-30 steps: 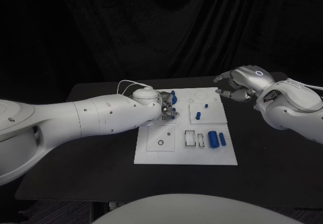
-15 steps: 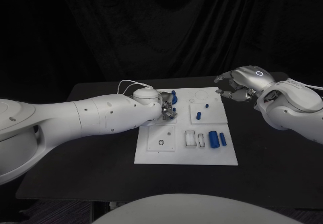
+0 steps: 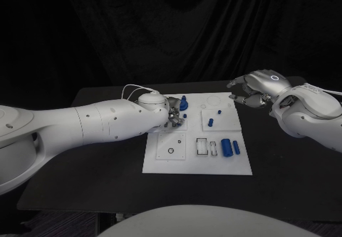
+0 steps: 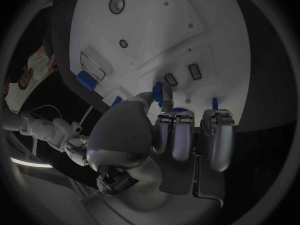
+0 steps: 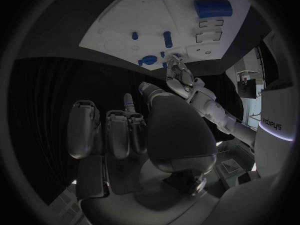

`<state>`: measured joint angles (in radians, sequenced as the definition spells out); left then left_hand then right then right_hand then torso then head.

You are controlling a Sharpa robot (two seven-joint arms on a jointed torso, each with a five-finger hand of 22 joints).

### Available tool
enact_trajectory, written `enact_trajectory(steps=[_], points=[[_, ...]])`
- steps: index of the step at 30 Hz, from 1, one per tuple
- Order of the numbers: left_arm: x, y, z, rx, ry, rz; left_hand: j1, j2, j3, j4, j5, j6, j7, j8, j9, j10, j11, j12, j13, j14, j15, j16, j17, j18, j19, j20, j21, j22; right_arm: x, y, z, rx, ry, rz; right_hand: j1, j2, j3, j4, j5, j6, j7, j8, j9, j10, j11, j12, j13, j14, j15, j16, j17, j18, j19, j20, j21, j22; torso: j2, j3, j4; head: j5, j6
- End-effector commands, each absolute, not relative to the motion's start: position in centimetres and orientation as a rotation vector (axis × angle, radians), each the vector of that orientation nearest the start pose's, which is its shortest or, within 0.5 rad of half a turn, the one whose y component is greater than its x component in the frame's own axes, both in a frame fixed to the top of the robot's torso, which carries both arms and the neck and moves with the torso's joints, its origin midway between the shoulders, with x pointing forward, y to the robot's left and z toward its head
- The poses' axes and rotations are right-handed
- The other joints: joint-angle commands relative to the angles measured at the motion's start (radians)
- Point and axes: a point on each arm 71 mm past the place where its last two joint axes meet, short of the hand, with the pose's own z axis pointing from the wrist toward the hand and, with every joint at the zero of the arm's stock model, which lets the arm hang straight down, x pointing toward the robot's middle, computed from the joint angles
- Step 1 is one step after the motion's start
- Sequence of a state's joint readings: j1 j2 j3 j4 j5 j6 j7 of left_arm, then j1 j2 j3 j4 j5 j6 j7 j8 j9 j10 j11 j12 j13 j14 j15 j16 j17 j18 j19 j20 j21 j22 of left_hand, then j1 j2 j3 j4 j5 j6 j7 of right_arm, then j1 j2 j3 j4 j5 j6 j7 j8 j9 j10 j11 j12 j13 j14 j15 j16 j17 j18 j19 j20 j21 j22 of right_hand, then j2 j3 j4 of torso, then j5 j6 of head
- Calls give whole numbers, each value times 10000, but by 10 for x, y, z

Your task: Assemble the parts on the task board

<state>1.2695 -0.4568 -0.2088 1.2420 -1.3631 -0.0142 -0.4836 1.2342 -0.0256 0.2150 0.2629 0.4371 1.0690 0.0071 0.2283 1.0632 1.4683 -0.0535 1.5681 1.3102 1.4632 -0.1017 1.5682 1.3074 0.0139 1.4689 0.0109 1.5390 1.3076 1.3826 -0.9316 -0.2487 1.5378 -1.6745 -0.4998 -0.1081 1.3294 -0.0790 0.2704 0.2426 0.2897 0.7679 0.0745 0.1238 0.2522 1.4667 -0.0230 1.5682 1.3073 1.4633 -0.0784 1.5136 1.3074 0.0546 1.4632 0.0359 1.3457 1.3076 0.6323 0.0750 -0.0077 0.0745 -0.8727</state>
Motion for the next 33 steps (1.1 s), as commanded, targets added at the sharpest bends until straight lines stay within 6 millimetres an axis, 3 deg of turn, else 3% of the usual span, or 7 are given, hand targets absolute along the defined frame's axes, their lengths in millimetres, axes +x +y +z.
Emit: enact_trajectory(steps=[1,8,17,33], points=[[513,105,-245,2006,20886,-2831,-42,-147,216,2,13,89,11,-31,45,1025,-46,27,2606,1076,-31,26,2634,12,658,-14,-56,2190,484,-243,-158,-3676,14493,4250,100,8,63,20,-50,80,-19,-32,-17,1041,83,26,2635,842,66,-52,2079,-12,-10,43,-53,1920,-4,-5,-3,0,1],[511,113,-244,1838,20785,-2866,-62,-224,410,-22,24,110,6,-32,87,1025,-52,27,2606,1076,-35,26,2634,10,663,-18,-54,2196,483,-245,-158,-3646,14564,4178,112,14,89,3,-49,92,-17,-47,-36,1041,85,26,2635,822,67,-108,2030,5,-45,47,-130,1896,-8,-1,22,6,1],[511,119,-245,1751,20801,-2760,-120,-284,571,-20,4,133,6,-29,129,1025,-53,27,2606,1076,-37,26,2634,12,659,-22,-61,2193,483,-245,-159,-3657,14625,4152,129,23,113,-15,-47,100,-16,-58,-50,1037,85,23,2632,811,68,-140,2003,17,-71,49,-188,1879,6,-5,-2,121,1],[514,124,-245,1584,20667,-2712,-253,-348,818,5,-148,135,17,-51,186,1025,-46,27,2606,1076,-35,26,2634,20,641,-21,-84,2173,484,-246,-159,-3657,14713,4094,177,43,169,-65,-45,114,-11,-78,-77,1008,87,1,2610,804,68,-168,1979,22,-82,52,-220,1870,2,-4,5,167,1]])
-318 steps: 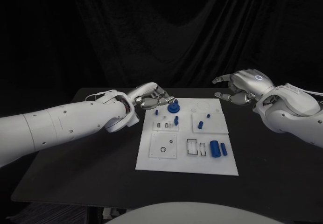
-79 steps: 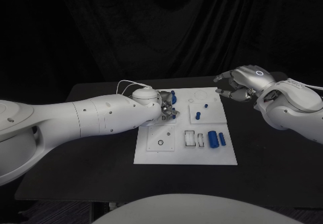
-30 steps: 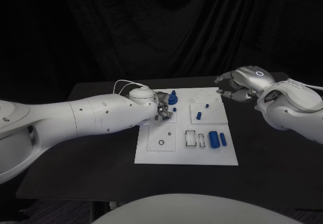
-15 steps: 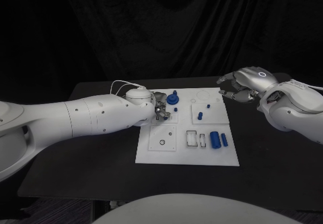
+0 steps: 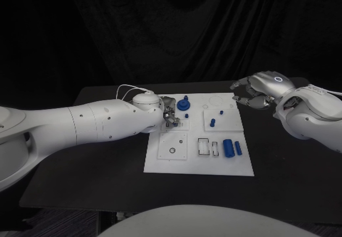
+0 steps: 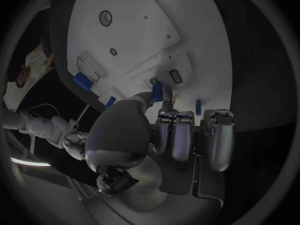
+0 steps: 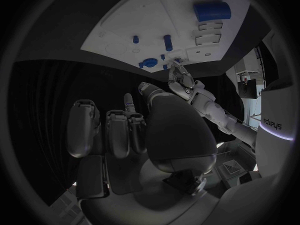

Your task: Assemble the parts on the task board

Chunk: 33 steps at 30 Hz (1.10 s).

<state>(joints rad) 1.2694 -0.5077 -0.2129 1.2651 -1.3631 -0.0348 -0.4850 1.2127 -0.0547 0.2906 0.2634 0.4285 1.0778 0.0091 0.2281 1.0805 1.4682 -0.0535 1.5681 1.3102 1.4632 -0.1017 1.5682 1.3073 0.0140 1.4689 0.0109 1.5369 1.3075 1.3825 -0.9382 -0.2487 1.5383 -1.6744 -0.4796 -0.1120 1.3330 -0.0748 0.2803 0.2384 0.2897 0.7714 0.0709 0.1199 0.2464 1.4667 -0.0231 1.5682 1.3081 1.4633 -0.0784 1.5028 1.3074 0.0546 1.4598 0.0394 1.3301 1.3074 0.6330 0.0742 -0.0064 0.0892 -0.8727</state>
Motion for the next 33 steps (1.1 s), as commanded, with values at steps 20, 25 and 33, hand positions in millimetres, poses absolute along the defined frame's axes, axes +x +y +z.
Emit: enact_trajectory(steps=[20,25,33], points=[[510,119,-247,1646,20690,-2900,-169,-75,210,36,-214,60,7,-64,56,1026,-35,27,2606,1076,-28,26,2635,23,632,-16,-77,2166,485,-246,-160,-3641,14819,4013,195,14,121,-80,-44,97,29,-53,-41,1000,89,-5,2596,801,69,-74,1966,26,-56,18,-92,1865,-3,10,-27,51,1],[508,120,-250,1635,20783,-2841,-178,-73,223,38,-223,63,7,-64,60,1026,-35,27,2606,1076,-27,26,2635,26,626,-15,-84,2159,485,-246,-160,-3632,14846,3988,209,16,135,-97,-44,102,30,-57,-47,993,90,-10,2591,799,69,-83,1958,27,-57,18,-96,1864,-5,9,-42,61,1],[507,121,-251,1618,20850,-2786,-178,-73,223,38,-223,63,7,-64,60,1026,-35,27,2606,1076,-27,26,2635,26,626,-15,-84,2159,485,-246,-161,-3630,14896,3955,219,16,144,-109,-44,106,31,-59,-51,985,90,-17,2585,796,69,-94,1949,30,-63,18,-112,1860,2,9,-34,65,1]])
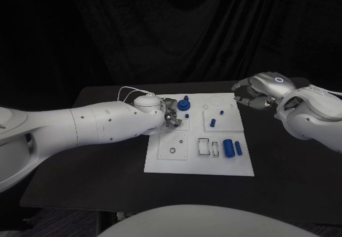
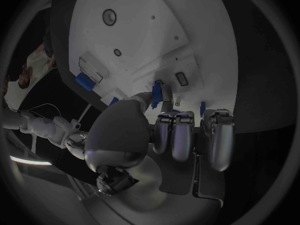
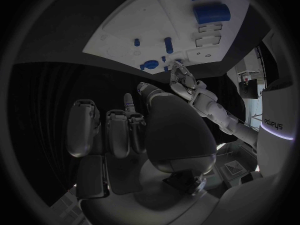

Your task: Assemble the parts on the task board

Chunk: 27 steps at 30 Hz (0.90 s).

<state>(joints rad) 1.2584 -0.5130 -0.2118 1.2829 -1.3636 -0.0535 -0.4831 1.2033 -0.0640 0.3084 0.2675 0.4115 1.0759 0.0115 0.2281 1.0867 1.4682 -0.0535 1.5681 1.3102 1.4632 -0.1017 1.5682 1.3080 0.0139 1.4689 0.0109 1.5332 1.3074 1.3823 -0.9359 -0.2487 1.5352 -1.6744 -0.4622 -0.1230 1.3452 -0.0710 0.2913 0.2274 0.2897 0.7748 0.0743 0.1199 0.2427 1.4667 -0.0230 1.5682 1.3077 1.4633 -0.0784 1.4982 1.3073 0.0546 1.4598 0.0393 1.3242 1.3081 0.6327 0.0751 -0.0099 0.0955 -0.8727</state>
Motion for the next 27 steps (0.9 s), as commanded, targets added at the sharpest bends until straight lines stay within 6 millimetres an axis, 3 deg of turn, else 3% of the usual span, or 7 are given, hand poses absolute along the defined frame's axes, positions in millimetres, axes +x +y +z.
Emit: enact_trajectory(steps=[1,18,25,26,27], points=[[507,121,-251,1617,20853,-2785,-83,20,46,-2,-52,82,-17,-64,-2,1026,-36,27,2606,1076,-27,26,2628,26,626,-15,-46,2159,485,-246,-161,-3630,14905,3950,98,-22,34,1,-44,72,-3,-59,-14,985,90,-17,2588,795,70,-48,1949,30,-63,18,-53,1852,4,0,3,0,1],[505,123,-252,1576,20859,-2771,-140,11,103,9,-103,89,-13,-70,19,1026,-31,27,2606,1076,-23,26,2628,50,567,-12,-112,2089,486,-246,-162,-3624,15001,3891,128,-12,68,-34,-43,83,2,-67,-26,968,92,-30,2575,788,71,-72,1928,38,-80,19,-94,1841,3,-3,11,15,1],[507,123,-252,1512,20770,-2802,-336,-9,204,54,-485,99,4,-103,72,1026,-15,27,2606,1076,-10,26,2628,70,521,2,-173,2035,486,-246,-162,-3620,15044,3865,142,-4,86,-50,-43,89,5,-71,-32,963,94,-33,2572,785,72,-82,1919,43,-90,20,-119,1834,1,-1,13,1,1],[507,123,-252,1505,20763,-2803,-476,9,204,109,-892,97,21,-138,82,1026,-2,27,2606,1076,4,26,2628,76,506,13,-194,2019,486,-246,-162,-3620,15049,3861,149,-1,94,-58,-43,92,7,-73,-35,955,95,-40,2566,782,73,-92,1910,48,-100,20,-141,1827,2,-2,12,2,1],[507,123,-252,1499,20756,-2806,-481,9,204,110,-904,97,21,-140,83,1026,-1,27,2606,1076,4,26,2628,76,506,13,-194,2019,486,-247,-163,-3619,15056,3857,149,-1,94,-58,-43,92,7,-73,-35,955,95,-40,2566,782,73,-92,1910,48,-100,20,-141,1827,-1,-1,13,-3,1]])
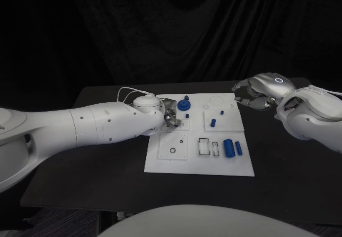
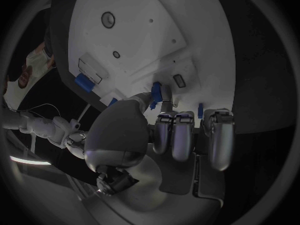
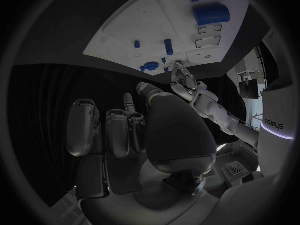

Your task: Assemble the parts on the task board

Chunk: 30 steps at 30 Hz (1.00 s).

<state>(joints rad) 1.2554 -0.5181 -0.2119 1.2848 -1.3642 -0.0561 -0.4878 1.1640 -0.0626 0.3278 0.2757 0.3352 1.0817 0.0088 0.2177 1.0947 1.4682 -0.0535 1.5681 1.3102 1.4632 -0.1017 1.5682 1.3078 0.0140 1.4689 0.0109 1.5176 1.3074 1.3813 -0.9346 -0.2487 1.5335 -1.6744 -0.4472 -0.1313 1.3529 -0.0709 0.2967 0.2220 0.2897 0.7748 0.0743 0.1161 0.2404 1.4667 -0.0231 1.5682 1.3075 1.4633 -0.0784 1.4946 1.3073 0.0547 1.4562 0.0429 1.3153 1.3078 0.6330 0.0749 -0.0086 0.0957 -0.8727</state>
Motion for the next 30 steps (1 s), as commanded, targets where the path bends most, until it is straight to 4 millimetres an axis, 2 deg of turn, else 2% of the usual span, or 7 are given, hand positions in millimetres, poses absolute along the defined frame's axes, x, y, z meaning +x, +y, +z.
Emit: enact_trajectory(steps=[1,2,8,11,17,30], points=[[507,123,-252,1495,20750,-2811,-156,1,8,38,-309,39,57,-59,9,1026,8,27,2606,1076,10,26,2630,78,501,19,-49,2014,486,-247,-163,-3617,15063,3852,72,-1,40,-4,-43,92,7,-36,-12,955,95,-40,2568,782,73,-56,1911,47,-64,-16,-53,1830,-4,3,-1,1,1],[508,124,-252,1491,20736,-2829,-395,43,-68,113,-734,21,95,-126,-11,1026,37,27,2606,1076,32,26,2630,85,482,36,-75,1992,486,-247,-163,-3614,15075,3842,72,-1,40,-4,-43,92,7,-36,-12,955,95,-40,2568,782,73,-56,1911,47,-64,-16,-53,1830,-5,1,-3,1,1],[507,123,-253,1514,20751,-2871,-1600,276,-759,147,-1726,-163,295,-761,-526,1026,208,27,2606,1076,173,26,2630,103,441,163,-147,1950,486,-247,-163,-3615,15099,3830,81,5,53,-14,-42,99,7,-36,-16,951,97,-43,2564,781,74,-59,1908,48,-66,-15,-59,1829,-1,0,-7,20,1],[507,123,-254,1531,20766,-2892,-1999,366,-1112,161,-1822,-77,315,-929,-711,1026,233,27,2606,1076,198,26,2630,109,434,197,-166,1946,486,-247,-163,-3617,15107,3828,81,5,53,-14,-42,99,7,-36,-16,951,97,-43,2564,781,74,-59,1908,48,-66,-15,-59,1829,-8,-1,-13,22,1],[506,123,-254,1538,20775,-2912,-2410,533,-1486,175,-2052,66,310,-1039,-842,1026,235,27,2606,1076,203,26,2630,108,442,210,-170,1960,485,-247,-163,-3615,15127,3815,88,10,65,-25,-43,112,7,-35,-19,952,97,-42,2565,780,75,-62,1906,49,-70,-14,-69,1826,-3,3,-5,26,1],[507,129,-254,1357,20707,-2802,-2978,953,-1937,182,-2042,553,174,-820,-696,1026,126,27,2606,1076,123,26,2630,88,504,146,-120,2033,485,-249,-163,-3581,15154,3773,88,10,65,-25,-43,112,7,-35,-19,952,97,-42,2565,780,75,-62,1906,49,-70,-14,-69,1826,1,-2,1,11,1]])
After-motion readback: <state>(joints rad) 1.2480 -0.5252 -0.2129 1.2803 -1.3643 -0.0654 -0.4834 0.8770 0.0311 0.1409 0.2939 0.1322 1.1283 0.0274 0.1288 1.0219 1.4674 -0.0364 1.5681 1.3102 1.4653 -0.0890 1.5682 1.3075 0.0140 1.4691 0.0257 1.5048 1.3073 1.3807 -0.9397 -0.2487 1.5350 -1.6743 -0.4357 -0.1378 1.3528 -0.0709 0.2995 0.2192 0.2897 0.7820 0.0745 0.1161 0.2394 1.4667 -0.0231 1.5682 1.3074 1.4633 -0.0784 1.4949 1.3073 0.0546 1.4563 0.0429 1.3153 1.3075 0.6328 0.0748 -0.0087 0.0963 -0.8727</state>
